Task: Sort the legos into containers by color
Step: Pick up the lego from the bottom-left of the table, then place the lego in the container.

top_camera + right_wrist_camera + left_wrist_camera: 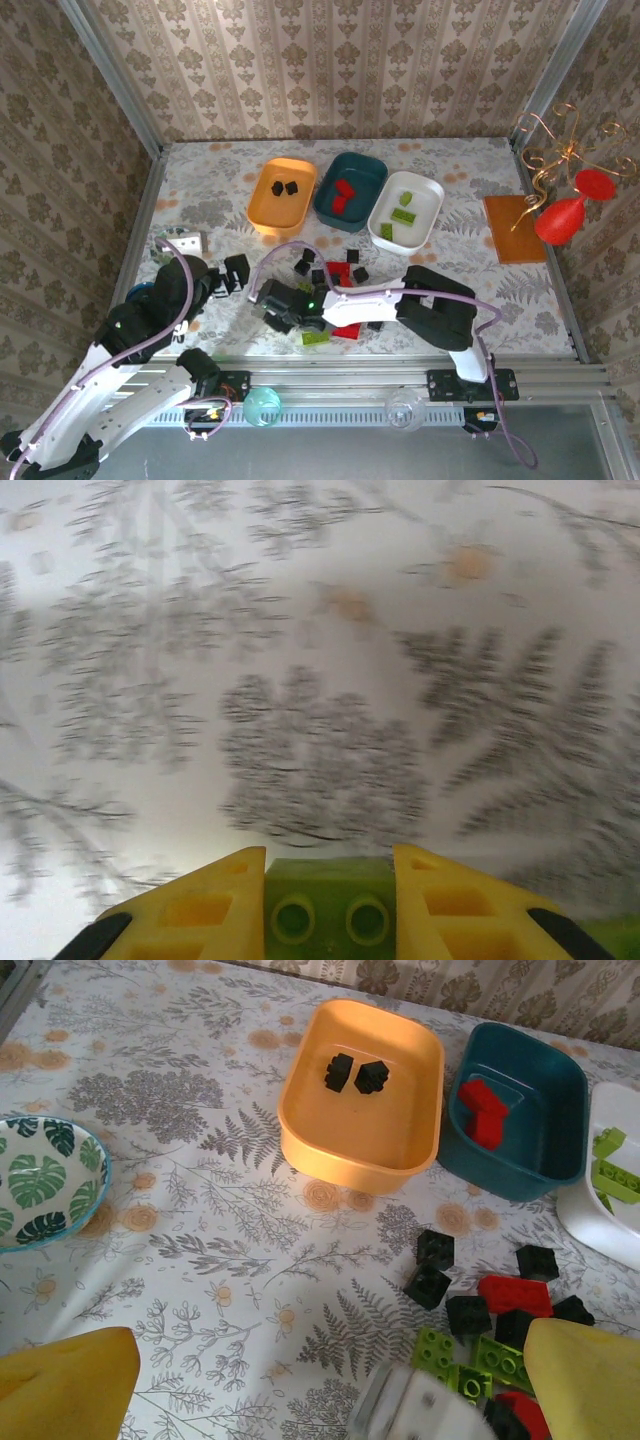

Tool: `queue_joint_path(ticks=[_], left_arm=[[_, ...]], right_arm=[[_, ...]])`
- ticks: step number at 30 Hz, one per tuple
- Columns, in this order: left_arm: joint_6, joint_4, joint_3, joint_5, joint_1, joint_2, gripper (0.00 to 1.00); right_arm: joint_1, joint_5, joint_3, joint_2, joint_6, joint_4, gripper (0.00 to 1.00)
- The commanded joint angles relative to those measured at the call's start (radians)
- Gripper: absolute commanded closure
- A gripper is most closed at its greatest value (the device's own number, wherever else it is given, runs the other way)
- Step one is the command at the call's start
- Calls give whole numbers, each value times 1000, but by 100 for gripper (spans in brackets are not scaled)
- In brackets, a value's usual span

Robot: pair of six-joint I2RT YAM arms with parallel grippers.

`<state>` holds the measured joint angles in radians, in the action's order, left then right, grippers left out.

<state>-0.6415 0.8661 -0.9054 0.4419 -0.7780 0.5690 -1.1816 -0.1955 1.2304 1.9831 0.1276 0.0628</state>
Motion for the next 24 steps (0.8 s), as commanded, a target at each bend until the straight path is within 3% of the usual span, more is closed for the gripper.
queue_joint_path(ticks=[1,13,20,24], left_arm=[[23,-31,6,-18,0,11,0],[35,-125,89,-74,10,56,0],[37,-233,177,-157,14,108,0],[47,-305,220,-219,16,175,0]], right_arm=[[30,-38,-38,-87,45,-60,71],[227,-20,-239,-366,147,-137,71],[486,-37,-364,-528,242,-128,71],[661,-29,-356,-540,310,-79,71]])
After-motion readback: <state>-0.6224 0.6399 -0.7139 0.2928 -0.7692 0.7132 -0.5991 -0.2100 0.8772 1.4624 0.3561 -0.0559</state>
